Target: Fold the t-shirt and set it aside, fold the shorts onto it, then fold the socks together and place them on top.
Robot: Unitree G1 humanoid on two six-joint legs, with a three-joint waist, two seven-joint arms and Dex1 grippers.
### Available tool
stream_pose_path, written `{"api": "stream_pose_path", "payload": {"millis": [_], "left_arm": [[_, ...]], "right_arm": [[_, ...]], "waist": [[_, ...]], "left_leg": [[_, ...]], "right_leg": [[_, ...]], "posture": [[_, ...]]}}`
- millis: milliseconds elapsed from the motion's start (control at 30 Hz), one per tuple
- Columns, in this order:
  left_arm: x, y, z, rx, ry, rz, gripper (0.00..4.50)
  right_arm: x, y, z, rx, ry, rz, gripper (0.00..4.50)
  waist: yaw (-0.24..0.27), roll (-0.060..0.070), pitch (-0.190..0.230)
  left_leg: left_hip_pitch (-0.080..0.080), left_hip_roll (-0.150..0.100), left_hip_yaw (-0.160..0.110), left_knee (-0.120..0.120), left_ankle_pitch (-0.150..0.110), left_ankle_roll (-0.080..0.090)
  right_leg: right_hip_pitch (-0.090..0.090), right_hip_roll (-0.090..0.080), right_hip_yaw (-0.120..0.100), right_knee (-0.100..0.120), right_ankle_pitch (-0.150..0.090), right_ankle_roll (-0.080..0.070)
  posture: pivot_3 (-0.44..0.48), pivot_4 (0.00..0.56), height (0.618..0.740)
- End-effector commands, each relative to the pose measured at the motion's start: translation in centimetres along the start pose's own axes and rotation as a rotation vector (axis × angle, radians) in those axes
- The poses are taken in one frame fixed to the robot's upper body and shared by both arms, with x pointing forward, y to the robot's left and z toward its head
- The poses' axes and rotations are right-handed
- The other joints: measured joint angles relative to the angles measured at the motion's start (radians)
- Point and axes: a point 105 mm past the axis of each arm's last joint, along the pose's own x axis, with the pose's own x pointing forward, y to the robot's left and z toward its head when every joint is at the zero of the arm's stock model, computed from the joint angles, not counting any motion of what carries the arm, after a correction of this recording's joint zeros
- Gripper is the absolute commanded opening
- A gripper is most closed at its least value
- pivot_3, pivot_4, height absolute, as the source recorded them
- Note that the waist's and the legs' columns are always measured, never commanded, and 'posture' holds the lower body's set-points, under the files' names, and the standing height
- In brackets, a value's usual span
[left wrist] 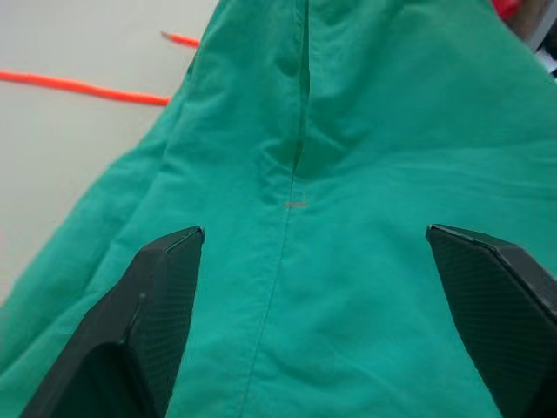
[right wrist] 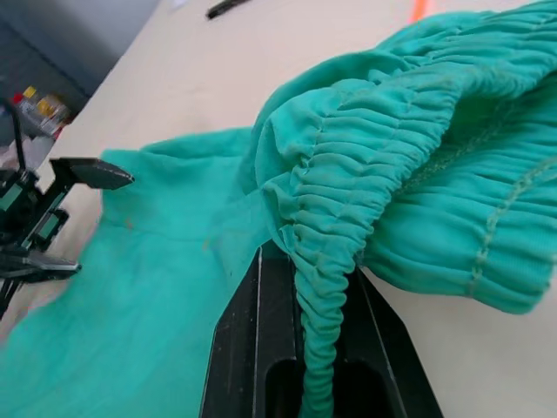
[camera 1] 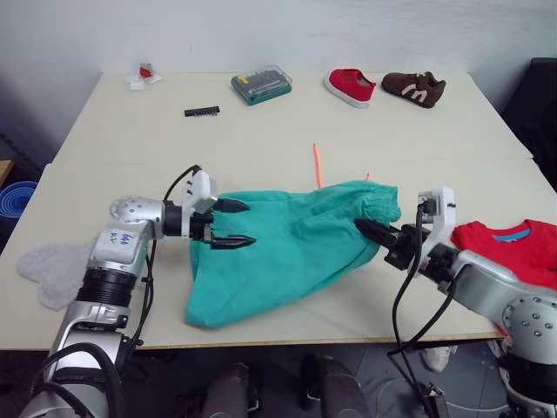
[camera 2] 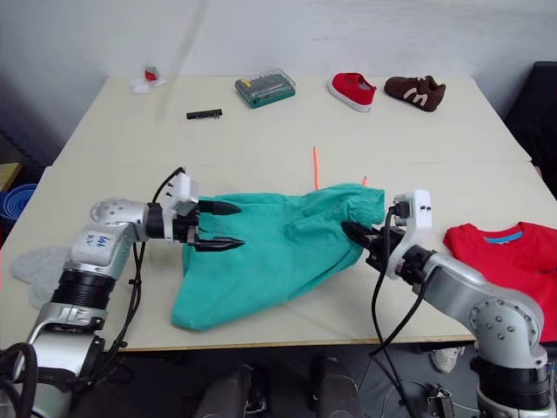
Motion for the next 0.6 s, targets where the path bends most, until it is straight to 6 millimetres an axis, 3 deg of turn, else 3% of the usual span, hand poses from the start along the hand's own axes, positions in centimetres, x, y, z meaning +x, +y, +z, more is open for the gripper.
{"api": "stream_pose_path", "payload": {"millis": [33, 167, 333, 467, 600], "left_arm": [[0.2, -0.7, 0.0, 0.039, 0.01, -0.025, 2.92], [-0.4, -0.6, -0.6, 0.055, 0.035, 0.006, 1.75], [-2.2, 0.7, -1.5, 0.054, 0.076, 0.131, 0.21], [-3.7, 2.0, -0.2, 0.03, 0.016, 0.26, 0.04], [-5.9, 2.8, 0.6, 0.028, -0.016, 0.386, 0.04]], "right_arm": [[0.5, 2.0, 0.7, -0.13, 0.043, 0.1, 0.0], [1.5, 3.5, 0.8, -0.258, 0.115, 0.198, 0.0], [3.4, 7.1, 1.5, -0.332, 0.167, 0.405, 0.0], [5.5, 9.4, 1.5, -0.358, 0.21, 0.537, 0.0], [8.2, 11.3, -0.1, -0.377, 0.282, 0.632, 0.0]], "waist": [[0.003, 0.0, 0.0], [0.003, 0.0, 0.0], [0.0, 0.0, 0.0], [-0.007, 0.0, 0.0], [-0.015, 0.0, 0.0]], "left_leg": [[0.0, 0.0, 0.0, 0.0, 0.0, 0.0], [0.0, 0.0, 0.001, 0.0, 0.0, 0.0], [0.0, 0.0, 0.001, 0.0, 0.0, 0.0], [0.0, 0.0, 0.0, 0.0, 0.0, 0.0], [-0.001, 0.0, 0.0, 0.0, -0.001, 0.0]], "right_leg": [[0.0, 0.0, 0.0, 0.0, 0.0, 0.0], [0.0, 0.0, 0.0, 0.0, 0.0, 0.0], [-0.001, 0.0, 0.0, 0.0, 0.0, 0.0], [-0.001, 0.0, 0.0, 0.0, 0.0, 0.0], [-0.002, 0.0, 0.0, 0.0, 0.0, 0.0]], "posture": [[0.0, 0.15, 0.74], [0.0, 0.15, 0.74], [0.0, 0.15, 0.74], [0.0, 0.15, 0.74], [0.0, 0.15, 0.74]]}}
